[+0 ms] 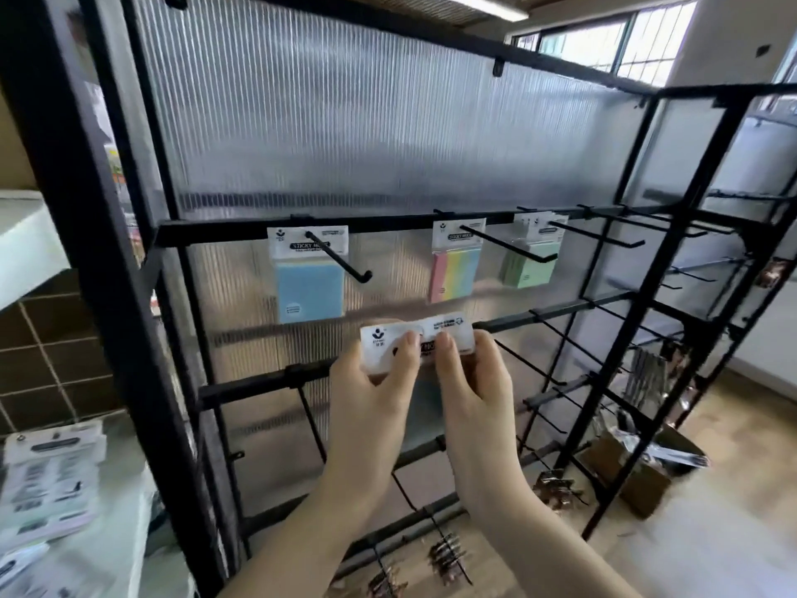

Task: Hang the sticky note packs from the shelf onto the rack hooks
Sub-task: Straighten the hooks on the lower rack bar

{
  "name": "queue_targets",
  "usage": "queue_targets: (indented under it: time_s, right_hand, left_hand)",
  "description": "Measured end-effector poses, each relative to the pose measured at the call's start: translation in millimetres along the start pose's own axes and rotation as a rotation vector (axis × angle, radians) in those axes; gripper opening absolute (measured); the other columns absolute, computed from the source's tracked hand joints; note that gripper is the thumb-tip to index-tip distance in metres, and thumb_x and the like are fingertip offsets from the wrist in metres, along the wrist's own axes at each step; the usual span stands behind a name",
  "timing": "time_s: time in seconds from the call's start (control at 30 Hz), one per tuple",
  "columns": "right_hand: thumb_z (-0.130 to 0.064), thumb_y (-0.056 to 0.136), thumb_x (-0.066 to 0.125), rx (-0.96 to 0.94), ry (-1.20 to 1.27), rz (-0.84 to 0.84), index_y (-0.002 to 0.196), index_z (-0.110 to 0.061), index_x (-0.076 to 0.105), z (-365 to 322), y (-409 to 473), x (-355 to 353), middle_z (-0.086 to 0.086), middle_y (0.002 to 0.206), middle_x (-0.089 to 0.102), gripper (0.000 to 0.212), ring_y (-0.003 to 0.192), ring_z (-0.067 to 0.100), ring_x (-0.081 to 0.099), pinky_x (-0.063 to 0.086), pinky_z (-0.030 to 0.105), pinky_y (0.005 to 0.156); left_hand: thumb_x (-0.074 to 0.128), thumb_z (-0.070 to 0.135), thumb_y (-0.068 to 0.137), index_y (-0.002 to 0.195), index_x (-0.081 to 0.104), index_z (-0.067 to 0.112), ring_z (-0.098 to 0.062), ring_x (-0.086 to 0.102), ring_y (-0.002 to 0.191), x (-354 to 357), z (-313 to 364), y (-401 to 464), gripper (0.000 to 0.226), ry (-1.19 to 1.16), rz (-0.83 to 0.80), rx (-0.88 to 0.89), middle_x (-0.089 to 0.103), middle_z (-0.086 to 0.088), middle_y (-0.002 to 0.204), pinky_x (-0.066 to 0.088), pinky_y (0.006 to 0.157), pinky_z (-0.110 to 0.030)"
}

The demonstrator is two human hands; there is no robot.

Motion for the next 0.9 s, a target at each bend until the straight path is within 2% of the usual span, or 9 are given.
queue_targets:
  time_s: [0.13,0.17,0.27,0.3,0.4,0.5,0.6,0.77,0.9]
  right_hand:
    - [-0.039,0.086,0.052,-0.054,-0.006,-0.087,0.091,-0.011,0.058,-7,18,19,-0.001,0.075,0.063,0.029,0.069,0.01,0.057,0.046,0.022,0.062]
    - [-0.038,0.086,0.052,-0.066,0.008,-0.11,0.092,-0.01,0.058,-9,21,23,0.001,0.076,0.064,0.03,0.07,0.013,0.058,0.048,0.024,0.063]
    - [-0.034,0.087,0.054,-0.095,0.04,-0.178,0.093,-0.009,0.058,-13,29,36,0.009,0.082,0.066,0.026,0.078,0.031,0.063,0.054,0.042,0.072]
    - [-0.033,0.089,0.056,-0.115,0.037,-0.197,0.092,-0.01,0.059,-15,32,40,0.009,0.082,0.067,0.023,0.079,0.032,0.064,0.055,0.044,0.073]
    - [-0.027,0.092,0.059,-0.199,0.038,-0.225,0.083,-0.018,0.058,-23,37,46,0.004,0.075,0.065,0.013,0.069,0.021,0.062,0.053,0.03,0.061]
    - [-0.033,0.089,0.057,-0.248,0.074,-0.249,0.076,-0.025,0.055,-28,40,48,-0.005,0.068,0.058,0.015,0.062,0.008,0.053,0.044,0.021,0.055]
    - [-0.035,0.087,0.055,-0.236,0.111,-0.269,0.074,-0.026,0.052,-25,45,49,-0.009,0.066,0.055,0.016,0.061,0.005,0.048,0.04,0.019,0.055]
    - [-0.02,0.09,0.053,-0.195,0.157,-0.318,0.075,-0.028,0.054,-12,52,54,-0.01,0.068,0.057,0.017,0.063,0.005,0.049,0.041,0.018,0.056]
    - [-0.023,0.089,0.053,-0.164,0.154,-0.35,0.07,-0.03,0.048,-1,59,59,-0.013,0.063,0.051,0.021,0.058,0.0,0.044,0.037,0.013,0.054]
  left_hand:
    - [0.06,0.028,0.085,0.093,0.067,0.02,0.001,0.067,0.083,-7,16,14,0.013,-0.002,0.002,0.098,0.072,0.014,0.085,0.046,0.069,-0.006]
    - [0.06,0.029,0.084,0.093,0.066,0.02,0.0,0.067,0.083,-10,19,17,0.014,0.01,0.005,0.112,0.072,0.013,0.085,0.047,0.069,-0.006]
    - [0.061,0.025,0.087,0.095,0.065,0.017,-0.001,0.068,0.084,-19,27,24,0.012,0.034,0.031,0.161,0.072,0.011,0.087,0.047,0.07,-0.007]
    - [0.062,0.023,0.089,0.095,0.064,0.017,-0.001,0.068,0.085,-21,30,25,0.009,0.044,0.046,0.186,0.072,0.013,0.088,0.048,0.07,-0.007]
    - [0.058,0.019,0.089,0.093,0.062,0.021,0.003,0.066,0.086,-25,39,26,0.006,0.077,0.083,0.25,0.07,0.019,0.088,0.046,0.07,-0.005]
    - [0.055,0.021,0.091,0.095,0.062,0.022,0.001,0.066,0.087,-25,44,27,0.008,0.09,0.09,0.258,0.07,0.016,0.089,0.047,0.073,-0.006]
    - [0.054,0.026,0.092,0.098,0.062,0.021,-0.006,0.066,0.09,-26,42,31,0.011,0.093,0.081,0.206,0.07,0.008,0.092,0.049,0.077,-0.014]
    - [0.051,0.01,0.095,0.104,0.06,0.01,-0.011,0.069,0.091,-27,34,34,0.012,0.025,0.078,0.155,0.072,0.001,0.095,0.052,0.075,-0.017]
    - [0.055,0.022,0.094,0.101,0.059,0.009,-0.011,0.068,0.088,-33,29,39,0.015,0.107,0.148,0.169,0.072,0.001,0.09,0.05,0.074,-0.015]
Point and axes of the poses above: each hand's wrist, its own y-axis towards the middle knuckle, its own x-axis out of the palm, z = x × y, the point moved 6 cm from there along y, towards the middle knuckle
